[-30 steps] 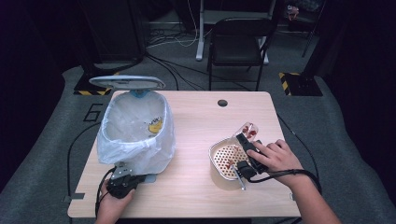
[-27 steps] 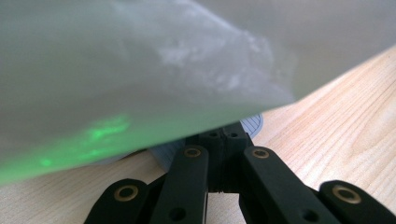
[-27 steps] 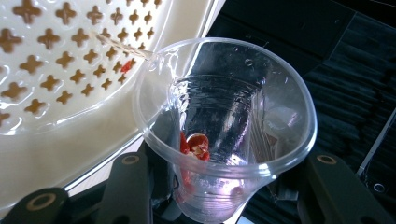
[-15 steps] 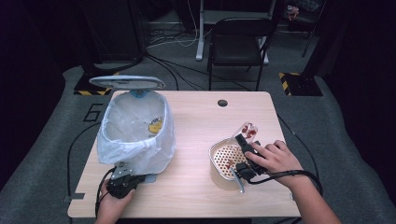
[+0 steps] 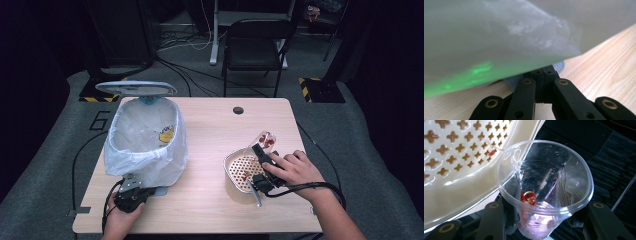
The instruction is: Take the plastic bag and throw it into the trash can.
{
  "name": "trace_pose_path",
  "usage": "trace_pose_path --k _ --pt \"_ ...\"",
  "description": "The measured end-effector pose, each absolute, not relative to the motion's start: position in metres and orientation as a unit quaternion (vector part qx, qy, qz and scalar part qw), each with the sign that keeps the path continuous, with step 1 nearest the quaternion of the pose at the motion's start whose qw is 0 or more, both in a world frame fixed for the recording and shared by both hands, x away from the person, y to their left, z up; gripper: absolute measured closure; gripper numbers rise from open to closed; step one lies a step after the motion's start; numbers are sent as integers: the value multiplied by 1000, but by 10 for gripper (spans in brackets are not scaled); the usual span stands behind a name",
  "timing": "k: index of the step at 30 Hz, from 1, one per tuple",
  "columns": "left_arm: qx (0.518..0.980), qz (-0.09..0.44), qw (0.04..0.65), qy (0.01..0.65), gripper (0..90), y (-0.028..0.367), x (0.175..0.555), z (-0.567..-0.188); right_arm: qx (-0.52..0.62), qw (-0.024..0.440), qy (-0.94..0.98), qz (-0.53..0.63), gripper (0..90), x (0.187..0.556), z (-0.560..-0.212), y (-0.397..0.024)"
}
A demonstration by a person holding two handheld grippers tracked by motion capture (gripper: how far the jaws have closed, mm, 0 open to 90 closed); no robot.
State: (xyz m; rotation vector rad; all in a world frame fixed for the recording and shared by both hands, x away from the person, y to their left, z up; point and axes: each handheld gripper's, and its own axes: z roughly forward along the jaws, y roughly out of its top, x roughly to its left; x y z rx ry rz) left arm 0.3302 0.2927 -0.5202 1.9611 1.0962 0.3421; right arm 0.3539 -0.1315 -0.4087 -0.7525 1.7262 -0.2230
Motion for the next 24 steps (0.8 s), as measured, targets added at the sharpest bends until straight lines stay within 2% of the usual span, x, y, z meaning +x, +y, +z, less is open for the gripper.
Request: trace_pose_path --k 24 --pt "782 135 423 437 900 293 330 -520 -328 583 737 -97 530 354 -409 -130"
